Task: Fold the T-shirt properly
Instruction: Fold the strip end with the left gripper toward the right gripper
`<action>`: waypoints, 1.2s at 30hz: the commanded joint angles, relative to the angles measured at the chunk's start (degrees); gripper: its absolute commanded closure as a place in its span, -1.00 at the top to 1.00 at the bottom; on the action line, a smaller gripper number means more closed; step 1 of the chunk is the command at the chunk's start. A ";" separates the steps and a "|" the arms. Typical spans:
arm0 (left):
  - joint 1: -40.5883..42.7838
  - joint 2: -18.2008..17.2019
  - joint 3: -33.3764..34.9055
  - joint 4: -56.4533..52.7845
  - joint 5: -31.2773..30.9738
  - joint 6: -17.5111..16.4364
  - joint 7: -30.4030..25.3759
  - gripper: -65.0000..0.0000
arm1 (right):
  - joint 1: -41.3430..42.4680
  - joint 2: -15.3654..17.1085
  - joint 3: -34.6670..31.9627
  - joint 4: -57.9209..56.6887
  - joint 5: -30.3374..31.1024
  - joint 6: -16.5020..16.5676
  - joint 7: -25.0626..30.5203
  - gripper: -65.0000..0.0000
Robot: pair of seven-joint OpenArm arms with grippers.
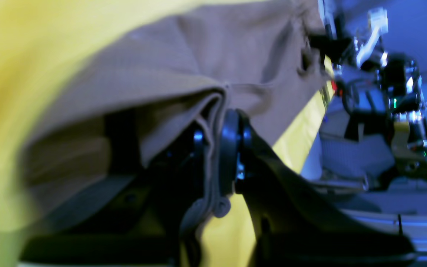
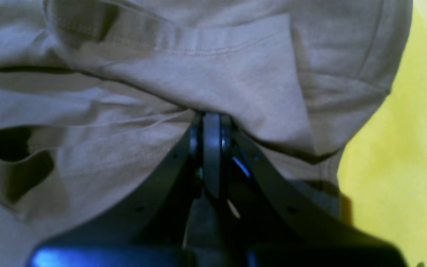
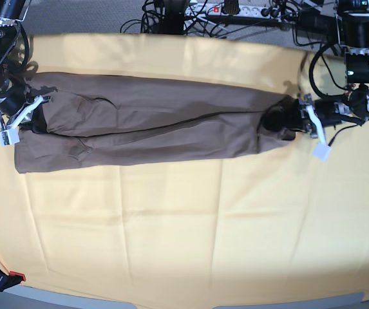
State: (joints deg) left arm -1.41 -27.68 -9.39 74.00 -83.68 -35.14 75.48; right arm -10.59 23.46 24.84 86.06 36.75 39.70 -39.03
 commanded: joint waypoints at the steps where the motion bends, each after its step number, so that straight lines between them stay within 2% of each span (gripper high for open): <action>1: -0.92 -0.11 0.33 2.03 -1.32 0.44 1.44 -1.00 | 0.63 1.14 0.26 0.66 0.92 0.30 0.17 -1.00; 9: -2.43 0.09 0.33 11.52 -1.32 0.44 2.16 -1.00 | 0.63 1.14 0.26 0.66 0.74 0.30 -1.73 -1.00; 14: -2.43 2.64 0.35 14.19 -1.32 0.42 0.96 -1.00 | 0.61 1.11 0.26 0.66 0.74 0.30 -1.79 -1.00; 18: -2.43 7.80 0.35 14.16 -1.32 -1.97 0.00 -1.00 | 0.61 1.14 0.26 0.66 0.74 0.30 -2.29 -1.00; 23: -2.78 16.37 0.37 14.01 -1.32 -4.86 -1.11 -1.00 | 0.61 1.14 0.26 0.66 0.76 0.30 -2.62 -1.00; 27: -3.58 23.02 0.39 13.86 0.55 -4.86 -2.97 -1.00 | 0.61 1.16 0.26 0.66 0.76 0.30 -2.67 -1.00; 32: -3.69 28.72 0.39 13.84 6.67 -4.86 -5.73 -1.00 | 0.61 1.16 0.26 0.66 0.94 0.30 -2.84 -1.00; 36: -3.69 31.56 0.52 13.84 9.35 -4.86 -6.54 -1.00 | 0.61 1.16 0.26 0.66 0.94 0.30 -2.84 -1.00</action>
State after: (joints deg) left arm -4.16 3.38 -9.02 86.96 -72.86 -39.48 70.11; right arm -10.44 23.51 24.84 86.06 37.54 39.72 -41.58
